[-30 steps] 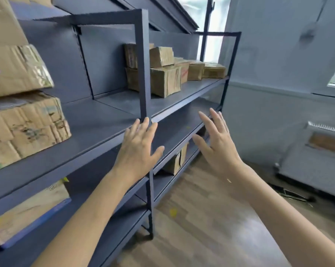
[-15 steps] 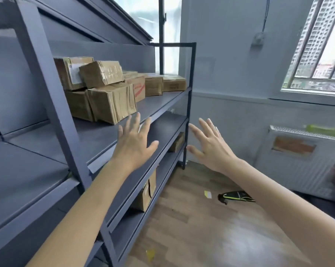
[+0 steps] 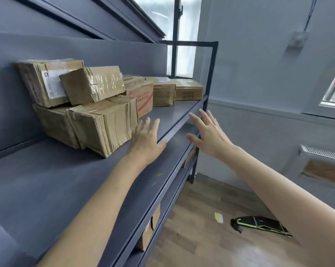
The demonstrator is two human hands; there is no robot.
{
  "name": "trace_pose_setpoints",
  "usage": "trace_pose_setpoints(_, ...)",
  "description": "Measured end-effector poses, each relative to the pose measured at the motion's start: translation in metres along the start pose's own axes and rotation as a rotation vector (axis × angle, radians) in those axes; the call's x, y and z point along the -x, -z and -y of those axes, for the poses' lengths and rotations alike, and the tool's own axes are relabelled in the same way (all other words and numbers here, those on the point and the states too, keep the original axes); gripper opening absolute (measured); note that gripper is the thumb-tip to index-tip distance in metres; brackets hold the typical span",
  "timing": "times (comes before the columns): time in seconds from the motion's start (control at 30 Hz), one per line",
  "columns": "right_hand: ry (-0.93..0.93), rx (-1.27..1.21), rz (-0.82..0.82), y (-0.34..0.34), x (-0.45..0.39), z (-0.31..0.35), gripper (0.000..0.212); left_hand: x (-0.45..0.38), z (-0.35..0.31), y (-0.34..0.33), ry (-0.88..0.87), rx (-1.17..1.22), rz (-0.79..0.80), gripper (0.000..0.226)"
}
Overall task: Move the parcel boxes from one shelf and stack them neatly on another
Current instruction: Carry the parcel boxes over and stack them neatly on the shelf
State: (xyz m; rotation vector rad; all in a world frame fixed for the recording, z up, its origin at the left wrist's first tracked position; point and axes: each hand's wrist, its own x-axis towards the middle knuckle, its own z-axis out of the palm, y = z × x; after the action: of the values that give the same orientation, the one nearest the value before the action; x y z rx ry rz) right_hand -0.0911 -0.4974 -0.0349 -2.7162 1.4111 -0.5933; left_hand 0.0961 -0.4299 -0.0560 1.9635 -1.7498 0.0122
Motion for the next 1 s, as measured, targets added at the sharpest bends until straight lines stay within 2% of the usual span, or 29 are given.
trace_pose_setpoints(0.13, 0.024, -0.009, -0.002, -0.015, -0.033, -0.025, 0.066, -0.036, 0.006, -0.012, -0.006, -0.022, -0.035, 0.07)
trace_pose_setpoints(0.23, 0.031, -0.048, -0.019, -0.028, -0.056, -0.052, 0.066, -0.061, 0.002, -0.029, 0.013, -0.035, -0.004, 0.069)
trace_pose_setpoints(0.5, 0.045, -0.128, -0.102, -0.038, -0.151, -0.153, 0.066, -0.179, -0.045, -0.076, 0.054, -0.05, -0.064, 0.068)
trace_pose_setpoints(0.8, 0.114, -0.184, -0.053, -0.045, -0.289, -0.245, 0.066, -0.307, -0.074, -0.106, 0.156, 0.004, -0.121, 0.068)
trace_pose_setpoints(0.9, 0.13, -0.216, -0.019, -0.064, -0.32, -0.26, 0.066, -0.347, -0.068, -0.114, 0.132, -0.047, -0.181, 0.068)
trace_pose_setpoints(1.0, 0.148, -0.255, -0.011, -0.075, -0.356, -0.272, 0.065, -0.391, -0.048, -0.113, 0.192, -0.142, -0.223, 0.067)
